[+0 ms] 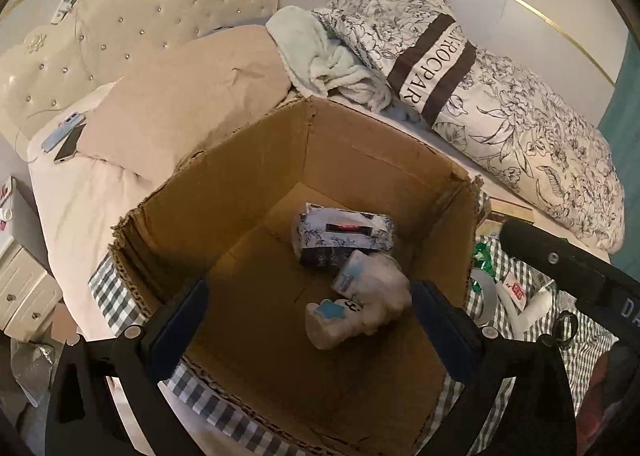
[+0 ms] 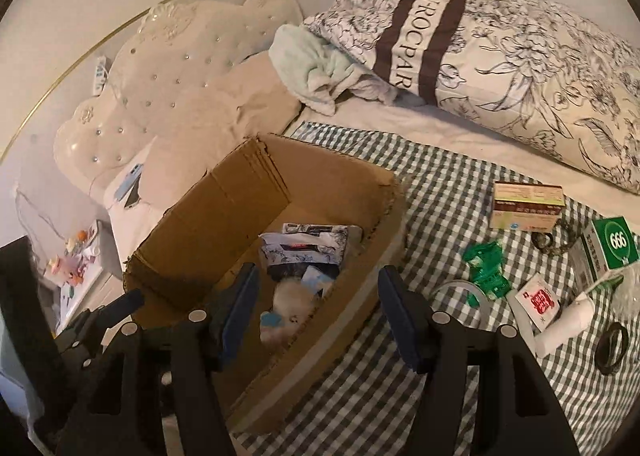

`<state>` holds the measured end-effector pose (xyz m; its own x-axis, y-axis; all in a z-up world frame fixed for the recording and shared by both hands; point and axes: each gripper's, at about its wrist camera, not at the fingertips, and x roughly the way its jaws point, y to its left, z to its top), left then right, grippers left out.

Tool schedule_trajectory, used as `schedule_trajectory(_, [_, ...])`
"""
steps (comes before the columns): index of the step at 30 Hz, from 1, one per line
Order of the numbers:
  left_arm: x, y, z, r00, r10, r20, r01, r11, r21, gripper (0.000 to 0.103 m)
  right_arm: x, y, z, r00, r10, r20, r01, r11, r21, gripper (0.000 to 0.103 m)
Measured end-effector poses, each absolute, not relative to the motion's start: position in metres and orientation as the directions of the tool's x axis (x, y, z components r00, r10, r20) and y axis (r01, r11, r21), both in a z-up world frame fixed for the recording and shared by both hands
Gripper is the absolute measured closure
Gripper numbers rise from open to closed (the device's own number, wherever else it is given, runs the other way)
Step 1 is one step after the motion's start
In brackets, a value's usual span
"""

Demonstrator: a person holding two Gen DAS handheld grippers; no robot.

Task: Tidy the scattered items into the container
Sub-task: 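Move the left tool to the white curved tube while the right tool reaches the black ring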

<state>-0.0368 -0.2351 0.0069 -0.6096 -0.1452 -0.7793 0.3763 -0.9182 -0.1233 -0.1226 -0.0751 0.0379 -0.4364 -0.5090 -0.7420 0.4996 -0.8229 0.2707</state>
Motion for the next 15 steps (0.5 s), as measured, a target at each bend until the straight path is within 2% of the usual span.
schedule_trajectory(15, [-0.054,-0.131,0.022,-0.659,-0.048,-0.751,0.196,-0.974,-0.11,0.0,-0.11,0.056,0.03,-0.554,-0.387,-0.737,0.298,-0.919,0.259,0.042])
